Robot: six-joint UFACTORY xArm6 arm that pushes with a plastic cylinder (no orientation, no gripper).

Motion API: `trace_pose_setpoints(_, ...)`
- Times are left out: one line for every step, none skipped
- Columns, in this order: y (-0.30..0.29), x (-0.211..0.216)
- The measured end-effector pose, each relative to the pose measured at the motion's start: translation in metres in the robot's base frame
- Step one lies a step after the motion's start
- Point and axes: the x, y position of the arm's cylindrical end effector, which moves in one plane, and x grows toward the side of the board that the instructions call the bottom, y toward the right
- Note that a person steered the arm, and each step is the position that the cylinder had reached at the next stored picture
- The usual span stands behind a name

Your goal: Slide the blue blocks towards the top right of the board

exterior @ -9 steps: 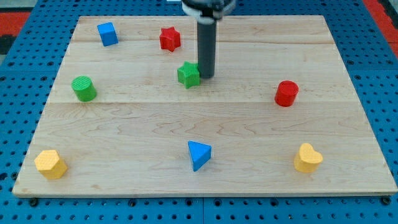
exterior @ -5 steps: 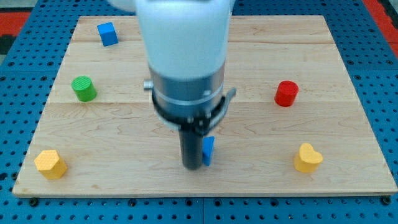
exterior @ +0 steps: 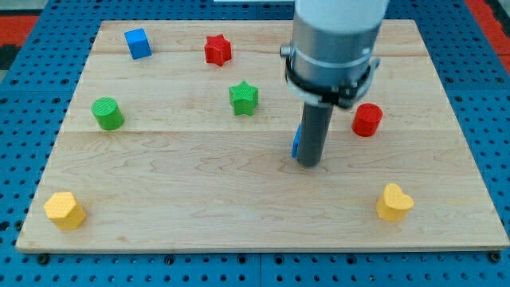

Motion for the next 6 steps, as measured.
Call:
trace_pose_setpoints(-0.001,-0.074)
trace_pose_setpoints(-0.013,-0.075)
trace_pose_setpoints(-0.051,-0.108)
trace_pose_setpoints(-0.059,-0.136)
trace_pose_setpoints(-0.027,-0.163)
trace_pose_setpoints(0.044,-0.191)
